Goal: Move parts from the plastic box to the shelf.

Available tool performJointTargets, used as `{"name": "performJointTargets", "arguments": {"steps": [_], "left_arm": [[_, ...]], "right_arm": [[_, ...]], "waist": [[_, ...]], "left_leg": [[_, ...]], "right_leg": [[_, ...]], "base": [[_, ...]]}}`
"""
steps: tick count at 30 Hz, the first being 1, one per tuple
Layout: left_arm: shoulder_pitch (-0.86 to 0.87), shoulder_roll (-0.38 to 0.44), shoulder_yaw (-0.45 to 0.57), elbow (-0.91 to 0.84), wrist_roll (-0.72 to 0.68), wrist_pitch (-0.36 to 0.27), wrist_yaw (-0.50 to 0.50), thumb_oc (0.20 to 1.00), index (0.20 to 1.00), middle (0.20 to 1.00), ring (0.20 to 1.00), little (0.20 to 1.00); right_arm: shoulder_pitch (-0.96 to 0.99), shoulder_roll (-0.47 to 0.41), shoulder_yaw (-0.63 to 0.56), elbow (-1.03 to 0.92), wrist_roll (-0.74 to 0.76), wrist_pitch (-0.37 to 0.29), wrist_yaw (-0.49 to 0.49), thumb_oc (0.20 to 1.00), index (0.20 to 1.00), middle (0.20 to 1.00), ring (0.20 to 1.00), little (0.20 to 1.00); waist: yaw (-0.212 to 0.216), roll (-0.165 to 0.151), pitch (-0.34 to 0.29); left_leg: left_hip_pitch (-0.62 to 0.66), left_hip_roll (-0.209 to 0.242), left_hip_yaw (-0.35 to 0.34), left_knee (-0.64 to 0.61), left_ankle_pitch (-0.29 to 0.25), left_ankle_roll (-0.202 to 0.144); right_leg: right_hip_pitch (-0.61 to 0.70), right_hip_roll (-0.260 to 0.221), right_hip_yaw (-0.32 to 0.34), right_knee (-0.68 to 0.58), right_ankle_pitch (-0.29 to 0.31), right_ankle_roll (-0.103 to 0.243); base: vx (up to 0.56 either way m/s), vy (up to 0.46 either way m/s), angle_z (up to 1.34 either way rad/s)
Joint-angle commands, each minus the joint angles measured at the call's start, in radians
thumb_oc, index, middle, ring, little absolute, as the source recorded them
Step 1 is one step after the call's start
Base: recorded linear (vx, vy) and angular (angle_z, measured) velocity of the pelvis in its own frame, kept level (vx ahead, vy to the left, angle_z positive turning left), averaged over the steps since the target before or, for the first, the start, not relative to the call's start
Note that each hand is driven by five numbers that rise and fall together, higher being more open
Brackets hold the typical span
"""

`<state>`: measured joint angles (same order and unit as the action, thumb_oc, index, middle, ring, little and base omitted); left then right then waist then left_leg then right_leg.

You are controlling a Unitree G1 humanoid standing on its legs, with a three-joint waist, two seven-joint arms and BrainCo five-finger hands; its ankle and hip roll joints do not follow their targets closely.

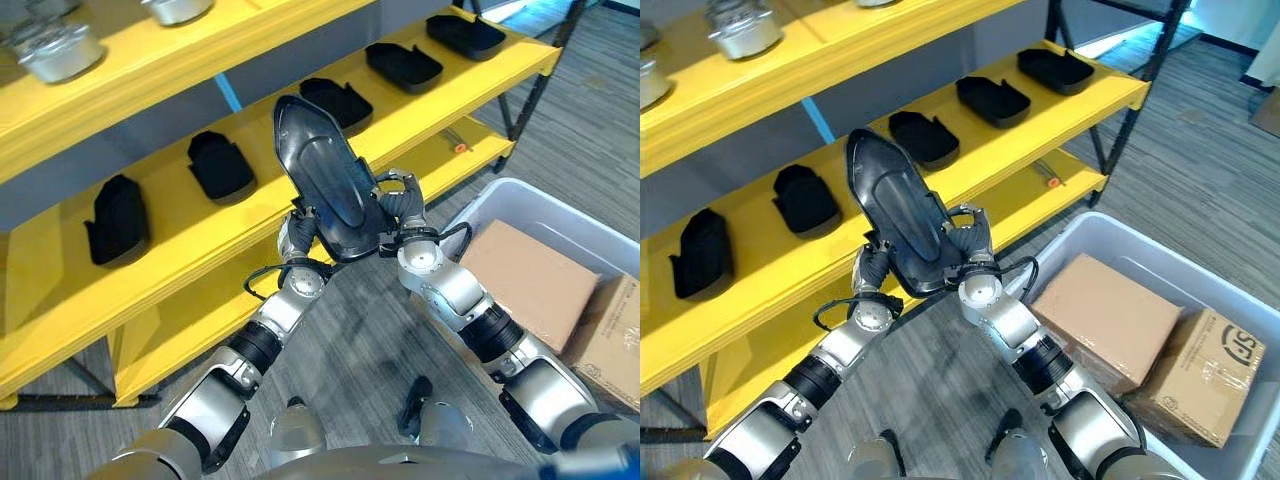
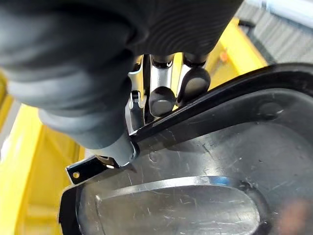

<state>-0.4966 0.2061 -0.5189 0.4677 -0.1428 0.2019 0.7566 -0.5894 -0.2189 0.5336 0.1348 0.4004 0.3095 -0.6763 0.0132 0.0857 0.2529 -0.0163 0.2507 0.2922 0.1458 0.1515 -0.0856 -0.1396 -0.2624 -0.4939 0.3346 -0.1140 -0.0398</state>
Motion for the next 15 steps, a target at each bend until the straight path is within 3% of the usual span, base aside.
{"name": "performJointTargets", "arguments": {"steps": [1, 8, 11, 15], "left_arm": [[-0.081, -0.027, -0.03, -0.019, 0.012, -0.098, 0.023, 0.2, 0.2, 0.2, 0.2, 0.2], [-0.081, -0.028, -0.038, -0.009, 0.0, -0.071, 0.028, 0.2, 0.2, 0.2, 0.2, 0.2], [-0.081, -0.004, -0.052, -0.052, 0.025, -0.013, 0.013, 0.2, 0.2, 0.2, 0.2, 0.2], [-0.11, 0.013, -0.061, -0.072, 0.04, 0.018, -0.006, 0.2, 0.2, 0.2, 0.2, 0.2]], "right_arm": [[-0.119, 0.096, 0.064, -0.104, 0.033, -0.035, 0.079, 0.2, 0.2, 0.2, 0.2, 0.2], [-0.099, 0.105, 0.061, -0.09, 0.041, -0.006, 0.106, 0.2, 0.2, 0.2, 0.2, 0.2], [-0.08, 0.143, 0.058, -0.075, 0.014, -0.028, 0.096, 0.2, 0.2, 0.2, 0.2, 0.2], [-0.086, 0.173, 0.055, -0.068, -0.009, -0.045, 0.068, 0.2, 0.2, 0.2, 0.2, 0.2]], "waist": [[0.002, -0.004, -0.016], [0.024, -0.008, -0.014], [0.064, -0.032, 0.001], [0.095, -0.053, 0.02]], "left_leg": [[0.026, 0.051, 0.055, 0.002, -0.04, -0.044], [0.072, -0.029, 0.043, -0.046, -0.108, -0.015], [0.094, -0.101, 0.02, -0.041, -0.159, 0.035], [0.078, -0.141, 0.014, -0.009, -0.197, 0.069]], "right_leg": [[0.16, 0.076, 0.083, -0.169, 0.004, 0.054], [0.204, 0.026, 0.064, -0.183, 0.044, 0.097], [0.235, -0.029, 0.068, -0.215, 0.105, 0.169], [0.243, -0.093, 0.056, -0.232, 0.162, 0.196]], "base": [[-0.15, 0.363, 1.16], [-0.12, 0.329, 0.61], [-0.18, 0.346, 0.45], [-0.19, 0.253, 0.52]]}}
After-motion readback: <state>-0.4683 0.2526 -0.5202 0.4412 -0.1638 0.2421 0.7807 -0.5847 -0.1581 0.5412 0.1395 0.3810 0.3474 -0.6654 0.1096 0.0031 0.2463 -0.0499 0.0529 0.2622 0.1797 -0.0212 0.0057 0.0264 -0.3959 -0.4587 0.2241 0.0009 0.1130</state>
